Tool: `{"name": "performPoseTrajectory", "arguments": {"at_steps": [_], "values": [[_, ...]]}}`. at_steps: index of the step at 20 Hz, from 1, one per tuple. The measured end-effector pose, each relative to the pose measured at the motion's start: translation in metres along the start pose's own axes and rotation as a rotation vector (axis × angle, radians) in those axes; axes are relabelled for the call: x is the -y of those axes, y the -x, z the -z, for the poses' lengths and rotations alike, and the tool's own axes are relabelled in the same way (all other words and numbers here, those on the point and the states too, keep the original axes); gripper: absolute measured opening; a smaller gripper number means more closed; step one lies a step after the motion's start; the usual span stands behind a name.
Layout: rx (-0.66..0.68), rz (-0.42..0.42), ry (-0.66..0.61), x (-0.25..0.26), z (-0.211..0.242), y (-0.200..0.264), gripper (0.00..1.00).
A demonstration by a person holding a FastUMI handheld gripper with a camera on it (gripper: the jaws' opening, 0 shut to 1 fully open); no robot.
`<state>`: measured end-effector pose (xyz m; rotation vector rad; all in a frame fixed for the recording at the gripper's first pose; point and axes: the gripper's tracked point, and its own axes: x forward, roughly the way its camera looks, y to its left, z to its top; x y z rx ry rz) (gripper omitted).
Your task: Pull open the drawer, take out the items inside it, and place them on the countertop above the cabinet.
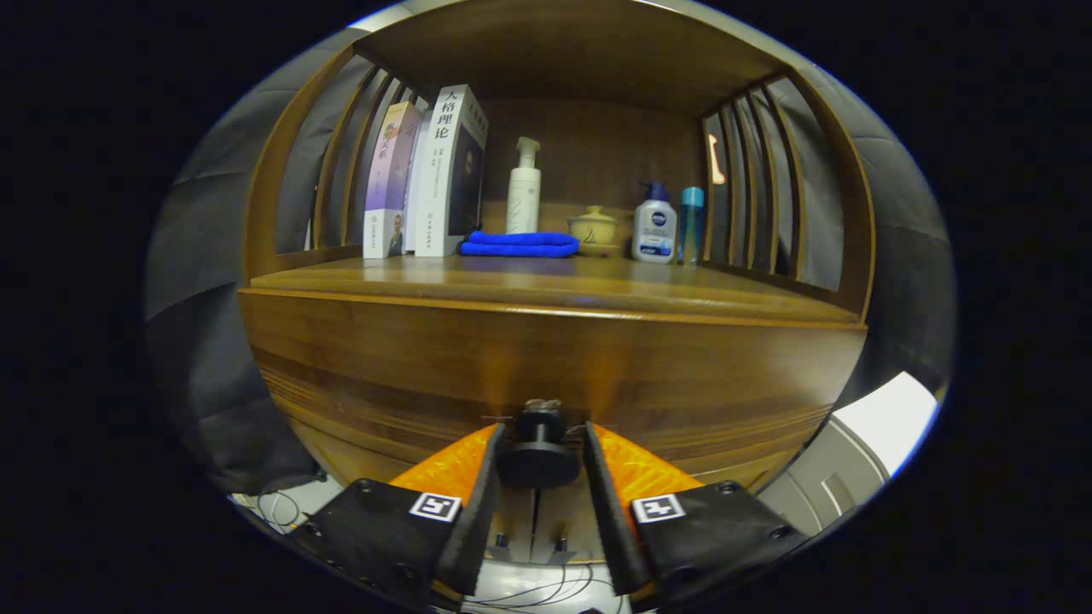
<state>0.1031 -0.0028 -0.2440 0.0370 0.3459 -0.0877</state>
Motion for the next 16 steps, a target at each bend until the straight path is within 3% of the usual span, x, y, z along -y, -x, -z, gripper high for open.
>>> {"name": "performPoseTrajectory", "arguments": {"at_steps": [7,16], "values": [[0.023,-0.033,0.038,0.0007,0.0002,-0.0038,0.26],[-0.001,-0.026,-0.005,0.0016,0.0044,0.0036,0.26]]}}
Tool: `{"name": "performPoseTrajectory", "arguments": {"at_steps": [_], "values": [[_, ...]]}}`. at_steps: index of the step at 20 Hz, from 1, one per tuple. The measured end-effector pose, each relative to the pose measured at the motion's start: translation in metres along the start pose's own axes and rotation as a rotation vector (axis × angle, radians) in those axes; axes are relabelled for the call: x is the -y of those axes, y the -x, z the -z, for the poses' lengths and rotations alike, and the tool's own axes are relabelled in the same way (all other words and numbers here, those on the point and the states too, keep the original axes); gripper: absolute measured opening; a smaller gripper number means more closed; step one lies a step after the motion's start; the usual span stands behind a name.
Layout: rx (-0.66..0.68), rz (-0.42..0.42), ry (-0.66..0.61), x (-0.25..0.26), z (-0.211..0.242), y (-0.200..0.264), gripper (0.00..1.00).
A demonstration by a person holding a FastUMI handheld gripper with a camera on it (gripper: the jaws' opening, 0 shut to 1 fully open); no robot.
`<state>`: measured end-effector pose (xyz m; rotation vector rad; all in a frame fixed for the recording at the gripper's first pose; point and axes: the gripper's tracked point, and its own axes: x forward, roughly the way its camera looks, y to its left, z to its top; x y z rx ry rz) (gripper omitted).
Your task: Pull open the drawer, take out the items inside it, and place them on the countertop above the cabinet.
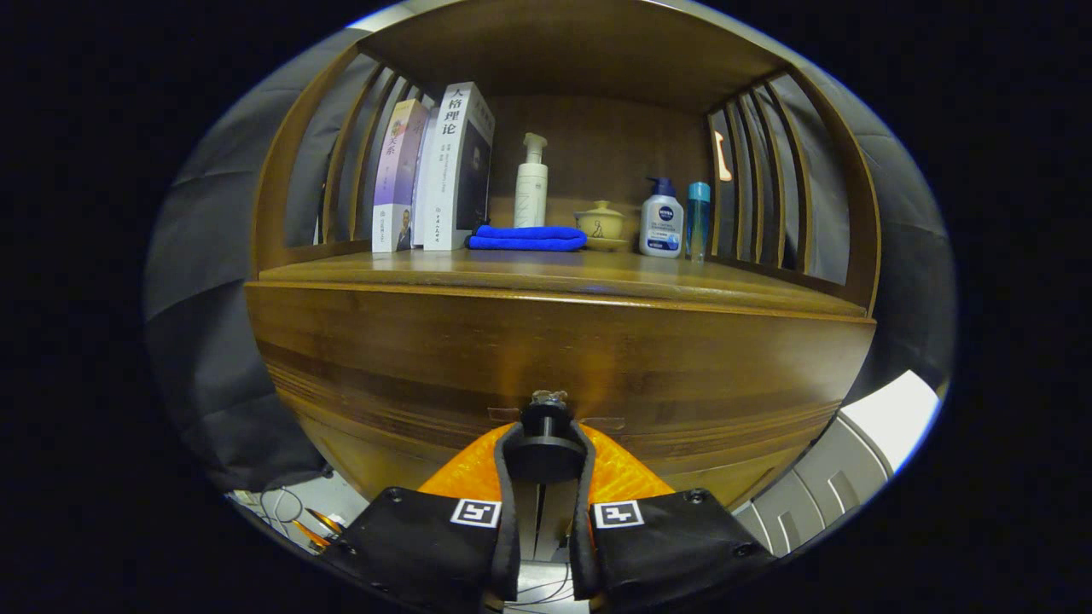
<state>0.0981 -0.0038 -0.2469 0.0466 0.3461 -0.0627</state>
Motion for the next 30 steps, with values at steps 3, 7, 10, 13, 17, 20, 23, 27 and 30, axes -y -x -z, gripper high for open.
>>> {"name": "performPoseTrajectory", "arguments": {"at_steps": [3,7,10,13,17,20,23,27,30], "values": [[-0.003,0.006,0.017,0.0,0.004,0.011,0.26],[-0.014,-0.019,0.045,0.0,0.01,0.03,0.26],[-0.029,-0.028,0.027,0.0,0.015,0.044,0.26],[-0.018,-0.027,0.043,0.0,0.02,0.057,0.26],[0.001,-0.027,0.051,0.001,0.025,0.074,0.26],[0.036,-0.029,0.069,0.001,0.03,0.089,0.26],[0.036,-0.022,0.08,-0.001,0.039,0.101,0.26],[0.04,-0.029,0.099,-0.002,0.044,0.113,0.26],[0.031,-0.051,0.103,-0.004,0.049,0.123,0.26]]}}
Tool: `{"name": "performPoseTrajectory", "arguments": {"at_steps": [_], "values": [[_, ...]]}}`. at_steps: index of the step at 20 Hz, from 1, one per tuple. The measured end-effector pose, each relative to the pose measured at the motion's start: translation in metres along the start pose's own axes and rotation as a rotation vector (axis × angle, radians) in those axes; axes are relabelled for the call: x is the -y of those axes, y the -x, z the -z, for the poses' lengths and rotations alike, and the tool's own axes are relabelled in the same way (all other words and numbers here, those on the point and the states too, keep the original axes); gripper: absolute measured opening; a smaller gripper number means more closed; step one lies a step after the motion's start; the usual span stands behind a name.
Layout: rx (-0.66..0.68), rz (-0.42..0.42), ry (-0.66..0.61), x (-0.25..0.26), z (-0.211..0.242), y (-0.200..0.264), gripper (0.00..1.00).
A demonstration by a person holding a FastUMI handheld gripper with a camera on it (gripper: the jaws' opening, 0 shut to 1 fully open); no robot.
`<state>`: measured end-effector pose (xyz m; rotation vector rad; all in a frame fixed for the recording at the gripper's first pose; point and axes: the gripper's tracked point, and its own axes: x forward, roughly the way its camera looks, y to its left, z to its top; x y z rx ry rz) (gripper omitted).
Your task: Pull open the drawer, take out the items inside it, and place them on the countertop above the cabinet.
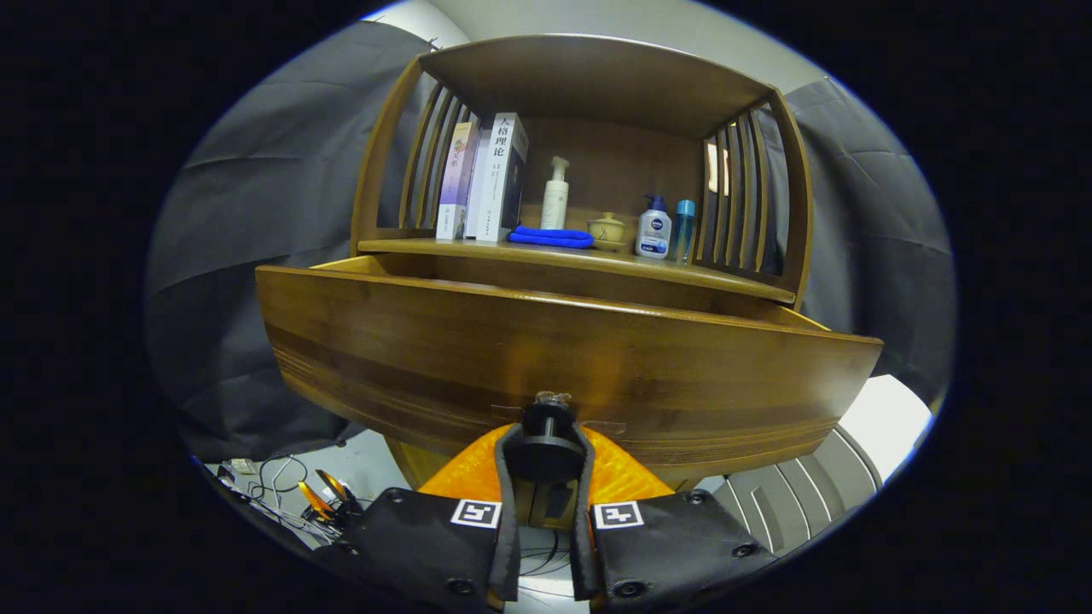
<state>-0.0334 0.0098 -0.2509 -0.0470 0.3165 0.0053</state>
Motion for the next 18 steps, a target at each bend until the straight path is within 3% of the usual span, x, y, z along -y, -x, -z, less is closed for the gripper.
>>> {"name": "performPoseTrajectory", "arguments": {"at_steps": [10,18], "values": [[-0.008,-0.086,0.046,-0.003,0.013,0.031,0.26],[-0.01,-0.103,0.052,-0.007,0.017,0.043,0.27]]}}
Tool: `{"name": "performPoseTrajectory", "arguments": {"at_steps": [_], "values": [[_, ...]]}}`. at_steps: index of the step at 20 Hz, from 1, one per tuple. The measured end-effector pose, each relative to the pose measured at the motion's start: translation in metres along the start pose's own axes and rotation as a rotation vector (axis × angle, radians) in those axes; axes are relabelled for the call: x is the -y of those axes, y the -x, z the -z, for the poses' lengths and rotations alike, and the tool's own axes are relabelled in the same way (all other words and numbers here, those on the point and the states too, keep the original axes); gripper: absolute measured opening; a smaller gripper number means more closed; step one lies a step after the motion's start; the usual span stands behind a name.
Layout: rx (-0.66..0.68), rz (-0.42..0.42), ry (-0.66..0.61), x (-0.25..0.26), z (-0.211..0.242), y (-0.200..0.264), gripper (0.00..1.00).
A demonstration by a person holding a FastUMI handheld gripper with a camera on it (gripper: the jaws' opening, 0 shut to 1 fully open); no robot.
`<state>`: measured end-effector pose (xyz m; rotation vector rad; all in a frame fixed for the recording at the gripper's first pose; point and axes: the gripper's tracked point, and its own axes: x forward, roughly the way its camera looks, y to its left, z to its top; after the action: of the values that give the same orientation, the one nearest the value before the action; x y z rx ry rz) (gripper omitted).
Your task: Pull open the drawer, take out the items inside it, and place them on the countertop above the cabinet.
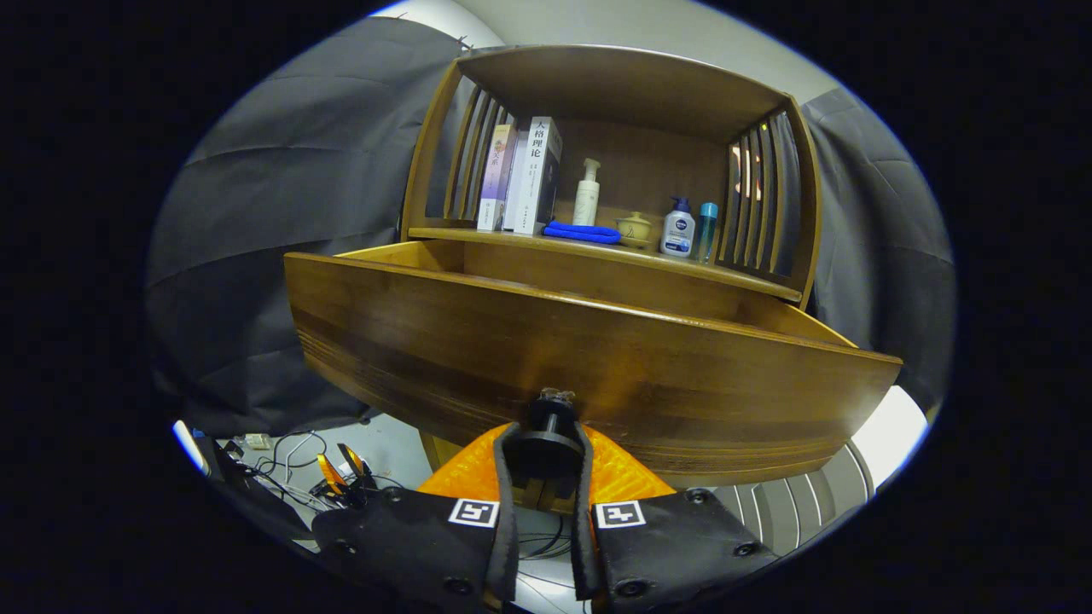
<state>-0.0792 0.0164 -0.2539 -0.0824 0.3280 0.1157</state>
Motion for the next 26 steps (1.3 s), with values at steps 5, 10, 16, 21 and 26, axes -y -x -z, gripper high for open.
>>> {"name": "performPoseTrajectory", "arguments": {"at_steps": [5,10,16,21,26], "values": [[-0.012,-0.061,0.017,-0.001,0.0,0.003,0.44],[0.041,-0.077,0.036,0.004,-0.019,0.023,0.71],[0.094,-0.078,-0.006,0.021,-0.061,0.046,0.98],[0.152,-0.066,-0.02,0.042,-0.108,0.053,0.98],[0.153,-0.053,0.032,0.063,-0.146,0.036,0.98]]}}
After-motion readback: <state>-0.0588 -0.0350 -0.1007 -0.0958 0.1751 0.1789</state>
